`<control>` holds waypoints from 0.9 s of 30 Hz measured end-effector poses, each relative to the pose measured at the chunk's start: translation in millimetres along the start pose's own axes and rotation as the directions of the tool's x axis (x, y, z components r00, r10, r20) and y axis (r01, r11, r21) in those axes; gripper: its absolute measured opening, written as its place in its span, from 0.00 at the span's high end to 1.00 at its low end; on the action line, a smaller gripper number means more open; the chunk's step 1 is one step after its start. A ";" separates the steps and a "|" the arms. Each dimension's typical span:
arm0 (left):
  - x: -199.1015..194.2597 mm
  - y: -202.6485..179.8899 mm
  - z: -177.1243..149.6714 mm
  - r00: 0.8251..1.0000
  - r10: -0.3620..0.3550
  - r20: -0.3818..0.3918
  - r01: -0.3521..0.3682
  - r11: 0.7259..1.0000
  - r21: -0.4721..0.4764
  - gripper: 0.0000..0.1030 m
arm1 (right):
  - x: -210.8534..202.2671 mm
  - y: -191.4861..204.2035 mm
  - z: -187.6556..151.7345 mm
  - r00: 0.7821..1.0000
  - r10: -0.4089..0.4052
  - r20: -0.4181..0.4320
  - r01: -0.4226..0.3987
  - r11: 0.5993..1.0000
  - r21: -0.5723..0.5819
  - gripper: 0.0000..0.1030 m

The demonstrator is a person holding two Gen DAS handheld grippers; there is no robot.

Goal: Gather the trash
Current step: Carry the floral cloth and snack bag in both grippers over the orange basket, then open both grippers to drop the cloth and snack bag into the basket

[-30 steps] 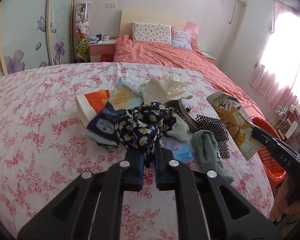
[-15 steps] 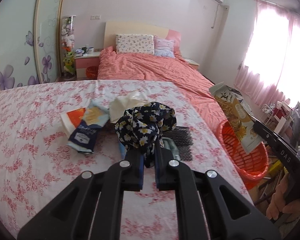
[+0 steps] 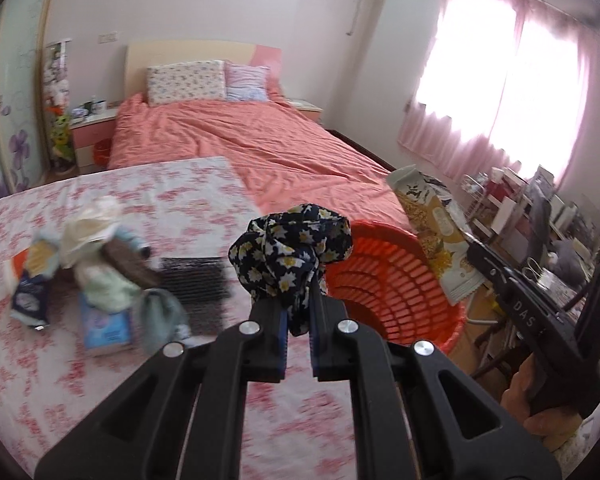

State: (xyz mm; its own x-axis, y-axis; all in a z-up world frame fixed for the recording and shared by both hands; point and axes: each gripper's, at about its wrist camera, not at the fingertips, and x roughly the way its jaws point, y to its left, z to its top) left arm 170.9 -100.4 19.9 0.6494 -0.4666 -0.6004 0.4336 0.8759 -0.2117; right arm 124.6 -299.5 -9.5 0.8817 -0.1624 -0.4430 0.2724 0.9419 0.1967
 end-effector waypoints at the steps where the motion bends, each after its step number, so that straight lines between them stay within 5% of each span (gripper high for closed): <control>1: 8.1 -11.4 2.9 1.000 -0.021 -0.007 0.021 1.000 0.013 0.91 | 1.2 -5.1 0.2 1.000 -0.011 0.000 0.011 1.000 0.010 0.92; 8: 66.8 -65.1 11.7 0.991 -0.121 -0.059 0.125 0.990 0.070 0.91 | 12.0 -37.6 0.5 0.998 -0.065 0.005 0.064 0.995 0.074 0.92; 15: 119.7 -88.3 13.1 0.982 -0.145 -0.123 0.158 0.982 0.103 0.90 | 32.6 -59.2 -2.5 0.998 -0.065 -0.027 0.068 0.988 0.138 0.92; 18: 138.1 -87.5 13.3 0.981 -0.128 -0.145 0.144 0.984 0.102 0.84 | 43.1 -67.4 -4.1 0.998 -0.045 -0.049 0.052 0.985 0.164 0.91; 20: 149.2 -84.4 13.8 0.981 -0.114 -0.159 0.130 0.987 0.096 0.70 | 50.6 -69.2 -6.1 0.997 -0.026 -0.069 0.038 0.982 0.184 0.90; 22: 155.7 -77.7 13.3 0.983 -0.087 -0.164 0.103 0.991 0.090 0.58 | 56.2 -73.5 -6.1 0.996 -0.008 -0.094 0.027 0.979 0.200 0.86; 24: 158.0 -69.7 12.0 0.984 -0.071 -0.166 0.086 0.993 0.085 0.55 | 58.1 -74.5 -9.2 0.993 -0.010 -0.114 0.032 0.979 0.201 0.66; 27: 155.4 -55.7 8.3 0.986 -0.032 -0.163 0.046 0.995 0.084 0.48 | 51.0 -71.9 -12.8 0.993 -0.032 -0.115 0.051 0.984 0.171 0.54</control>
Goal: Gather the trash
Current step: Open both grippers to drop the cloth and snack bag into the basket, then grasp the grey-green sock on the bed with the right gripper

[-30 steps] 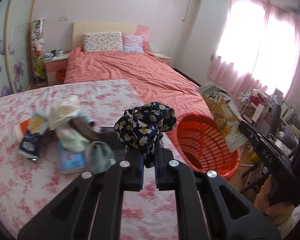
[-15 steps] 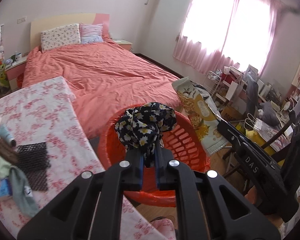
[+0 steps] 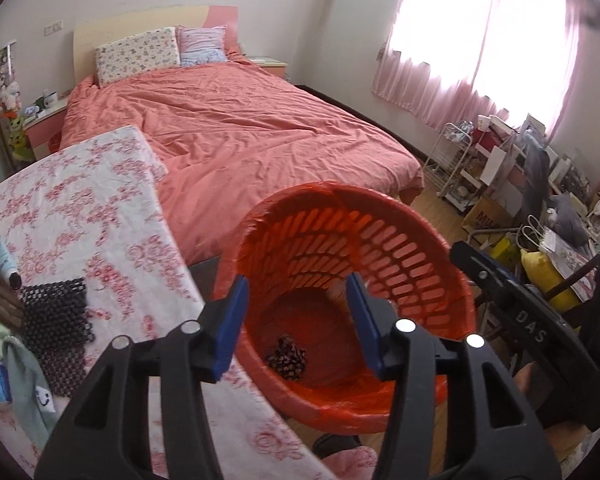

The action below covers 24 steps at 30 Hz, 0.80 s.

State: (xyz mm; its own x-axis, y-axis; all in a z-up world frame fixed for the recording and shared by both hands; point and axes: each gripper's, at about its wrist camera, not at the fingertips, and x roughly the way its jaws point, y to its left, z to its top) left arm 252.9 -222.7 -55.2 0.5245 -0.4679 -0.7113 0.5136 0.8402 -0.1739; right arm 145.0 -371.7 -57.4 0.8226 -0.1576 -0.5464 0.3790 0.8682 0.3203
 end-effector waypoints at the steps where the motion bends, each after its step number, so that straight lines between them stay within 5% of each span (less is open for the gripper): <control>1: -2.1 4.6 -2.4 1.000 0.018 0.001 -0.018 1.000 -0.002 0.46 | -1.8 1.6 -0.3 1.000 -0.007 -0.001 0.007 1.000 -0.007 0.53; 15: -67.2 85.4 -48.6 0.971 0.236 0.033 -0.233 0.970 -0.073 0.29 | -14.4 47.2 -4.4 0.999 -0.020 -0.030 0.016 0.992 -0.129 0.48; 24: -124.2 182.6 -85.7 0.913 0.407 0.015 -0.393 0.890 -0.232 0.23 | -11.2 124.5 -41.6 0.986 0.096 -0.139 -0.128 0.961 -0.246 0.46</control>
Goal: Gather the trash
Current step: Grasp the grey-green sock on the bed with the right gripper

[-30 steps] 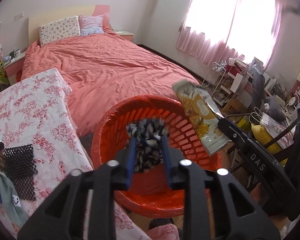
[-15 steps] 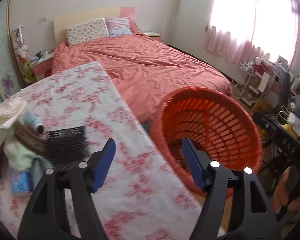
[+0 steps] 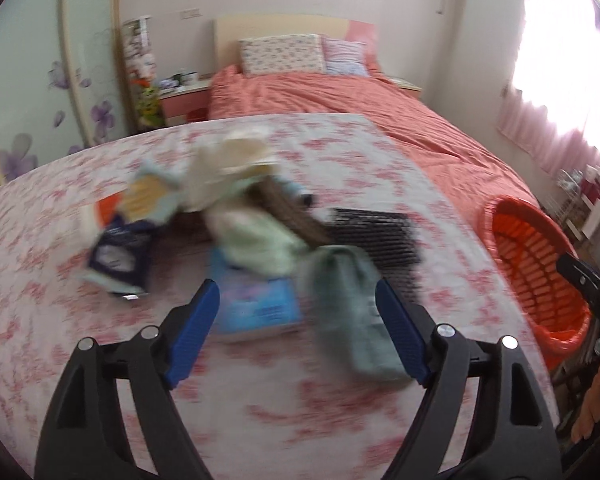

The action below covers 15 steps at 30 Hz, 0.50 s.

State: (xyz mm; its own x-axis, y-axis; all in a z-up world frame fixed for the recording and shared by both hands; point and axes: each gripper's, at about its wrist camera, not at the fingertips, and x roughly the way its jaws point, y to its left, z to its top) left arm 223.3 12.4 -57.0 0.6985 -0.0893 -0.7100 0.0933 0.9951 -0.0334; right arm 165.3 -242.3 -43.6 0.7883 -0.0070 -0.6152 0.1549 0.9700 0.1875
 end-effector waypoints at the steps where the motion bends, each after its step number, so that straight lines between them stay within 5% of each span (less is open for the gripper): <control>1: -0.2 14.9 -0.7 1.000 0.026 0.000 -0.026 0.999 -0.018 0.23 | 3.3 11.6 -1.3 1.000 0.017 -0.012 -0.018 1.000 -0.016 0.45; 9: -9.9 103.1 -9.9 0.989 0.150 -0.003 -0.149 0.982 -0.117 0.23 | 24.5 95.3 -16.7 0.979 0.165 -0.122 -0.182 0.972 -0.147 0.44; 15: -15.7 134.9 -14.6 0.988 0.157 0.001 -0.155 0.976 -0.155 0.23 | 41.9 136.5 -26.5 0.965 0.191 -0.183 -0.226 0.954 -0.196 0.44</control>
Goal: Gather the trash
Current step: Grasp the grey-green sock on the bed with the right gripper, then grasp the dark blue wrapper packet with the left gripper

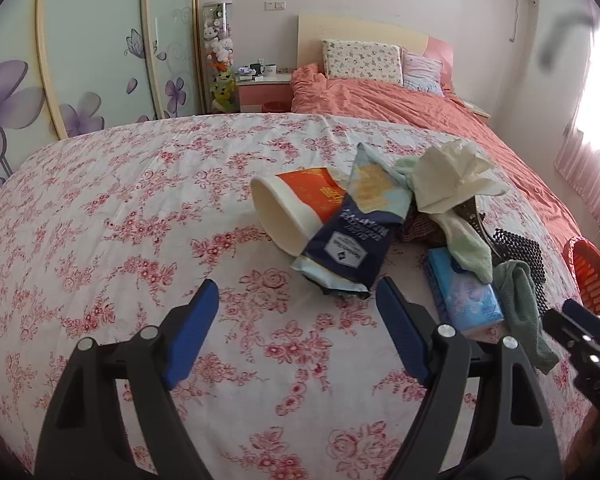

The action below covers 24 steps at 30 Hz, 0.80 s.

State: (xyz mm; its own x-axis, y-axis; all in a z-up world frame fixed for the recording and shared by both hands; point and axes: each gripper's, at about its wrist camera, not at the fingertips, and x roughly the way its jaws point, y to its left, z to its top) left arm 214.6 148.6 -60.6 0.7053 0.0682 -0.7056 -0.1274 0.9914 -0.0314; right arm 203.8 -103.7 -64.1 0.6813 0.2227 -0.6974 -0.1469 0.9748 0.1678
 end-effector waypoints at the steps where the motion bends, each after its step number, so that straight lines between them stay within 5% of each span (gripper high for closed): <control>1: 0.0 1.8 -0.6 1.000 -0.003 0.000 0.003 1.000 -0.002 0.23 | 5.5 3.5 -0.5 1.000 0.000 -0.016 0.000 1.000 -0.002 0.44; 4: 1.7 -0.4 -0.6 1.000 -0.015 0.001 0.015 1.000 0.003 0.23 | 16.6 9.8 -0.5 0.999 -0.010 -0.048 0.009 1.000 -0.011 0.46; 7: 3.1 -5.5 0.2 1.000 -0.029 0.004 0.029 1.000 0.009 0.24 | 21.8 14.1 -1.2 0.997 -0.014 -0.076 0.013 1.000 -0.016 0.59; 9: 4.6 -9.3 2.1 0.999 -0.039 0.008 0.038 0.999 0.011 0.24 | 22.3 15.2 -1.0 0.997 -0.023 -0.078 0.022 1.000 -0.021 0.81; 11: 5.7 -13.0 4.1 0.999 -0.042 0.013 0.042 0.999 0.012 0.24 | 19.9 14.4 -2.0 0.997 -0.037 -0.070 0.036 0.999 -0.017 0.88; 24: 35.0 -47.0 33.2 1.000 -0.012 0.011 0.011 0.997 0.082 0.30 | 18.9 -4.7 -3.0 0.996 -0.061 -0.071 0.064 0.998 0.028 0.90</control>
State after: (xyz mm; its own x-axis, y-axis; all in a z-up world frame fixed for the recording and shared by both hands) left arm 268.5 108.1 -60.3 0.7146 0.0572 -0.6972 -0.0614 0.9979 0.0189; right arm 215.1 -104.1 -80.1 0.6362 0.1626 -0.7542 -0.0830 0.9863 0.1427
